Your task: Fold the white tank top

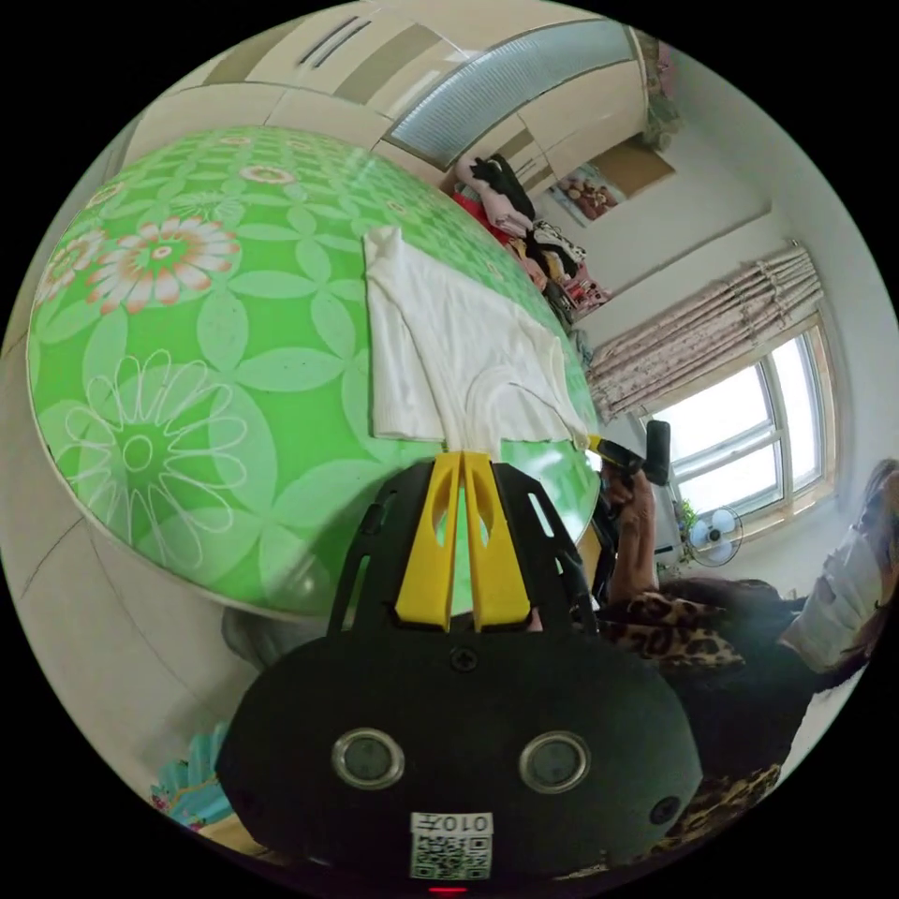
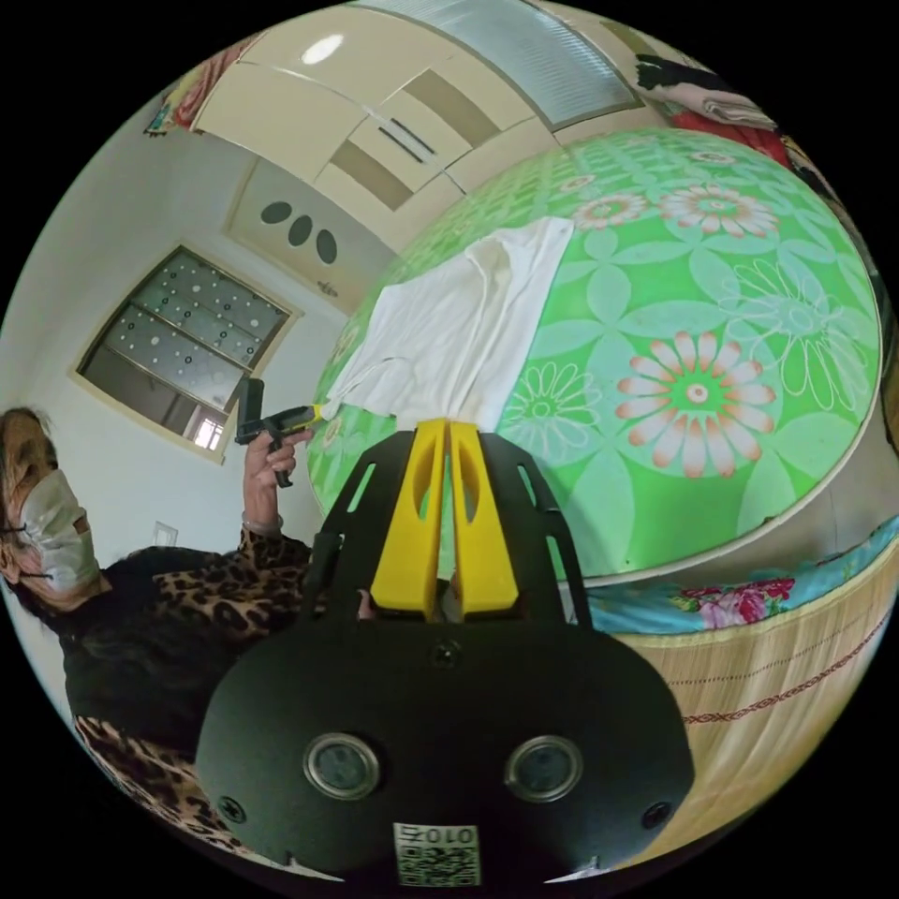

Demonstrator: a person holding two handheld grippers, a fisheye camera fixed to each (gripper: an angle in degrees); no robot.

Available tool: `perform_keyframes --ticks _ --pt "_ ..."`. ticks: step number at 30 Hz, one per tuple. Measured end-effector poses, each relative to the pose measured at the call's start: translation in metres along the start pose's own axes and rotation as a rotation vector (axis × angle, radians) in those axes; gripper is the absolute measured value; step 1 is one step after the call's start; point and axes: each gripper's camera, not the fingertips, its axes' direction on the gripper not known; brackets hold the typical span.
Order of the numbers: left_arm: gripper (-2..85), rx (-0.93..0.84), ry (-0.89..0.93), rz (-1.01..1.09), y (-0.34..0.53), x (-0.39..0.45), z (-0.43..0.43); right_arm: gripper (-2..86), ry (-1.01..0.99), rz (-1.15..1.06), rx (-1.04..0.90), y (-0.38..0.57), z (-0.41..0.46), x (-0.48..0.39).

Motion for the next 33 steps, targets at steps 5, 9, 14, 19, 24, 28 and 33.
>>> perform_keyframes --ticks 5,9,14,19,24,28,33 --pt "-0.1 -0.05 0.021 0.042 0.028 0.017 -0.014 3.6 -0.035 -0.025 -0.053 0.014 -0.004 -0.004" --pt "-0.1 0.086 -0.035 0.016 0.045 0.021 -0.045 6.5 -0.216 0.028 0.174 0.042 -0.035 0.018" --pt "-0.1 0.196 0.022 0.026 0.028 0.034 -0.058 10.2 -0.06 0.141 0.18 0.04 -0.033 0.023" --pt "-0.1 0.141 -0.273 0.063 -0.035 0.06 -0.039 8.3 -0.056 0.079 0.113 0.014 -0.004 0.0" --pt "-0.1 0.098 -0.296 -0.039 -0.076 0.028 -0.031 9.7 -0.096 -0.051 0.023 -0.029 0.04 -0.042" --pt "-0.1 0.102 -0.174 -0.158 -0.095 -0.009 -0.037 11.8 -0.252 -0.128 -0.119 -0.083 0.096 -0.073" --pt "-0.1 0.118 0.047 -0.134 -0.066 -0.012 -0.023 11.4 -0.092 -0.274 -0.251 -0.144 0.156 -0.139"
